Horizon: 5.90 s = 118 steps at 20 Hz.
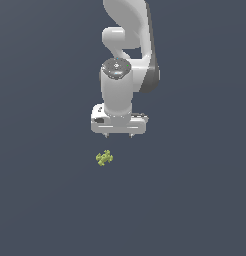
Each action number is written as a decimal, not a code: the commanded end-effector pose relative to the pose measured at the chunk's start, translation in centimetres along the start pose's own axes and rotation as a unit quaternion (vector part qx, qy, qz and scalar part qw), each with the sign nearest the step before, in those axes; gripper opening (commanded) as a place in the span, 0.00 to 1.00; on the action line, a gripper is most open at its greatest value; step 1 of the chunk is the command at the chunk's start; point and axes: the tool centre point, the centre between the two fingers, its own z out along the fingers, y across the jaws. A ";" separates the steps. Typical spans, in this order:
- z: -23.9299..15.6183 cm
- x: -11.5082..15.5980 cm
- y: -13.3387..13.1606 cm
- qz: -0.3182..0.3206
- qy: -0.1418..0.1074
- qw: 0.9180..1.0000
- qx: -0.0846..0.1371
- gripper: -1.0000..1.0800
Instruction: Pick up the object and move it to a goal position.
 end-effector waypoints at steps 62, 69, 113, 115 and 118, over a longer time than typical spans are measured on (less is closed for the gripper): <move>7.8 3.8 7.0 0.477 0.004 0.879 0.006 0.96; 9.3 3.7 7.0 0.475 0.003 0.880 0.006 0.96; 6.7 -2.9 4.3 0.477 0.003 0.879 0.007 0.00; 5.6 -4.0 3.9 0.477 0.003 0.879 0.007 0.00; 4.1 -5.6 3.3 0.477 0.003 0.879 0.007 0.00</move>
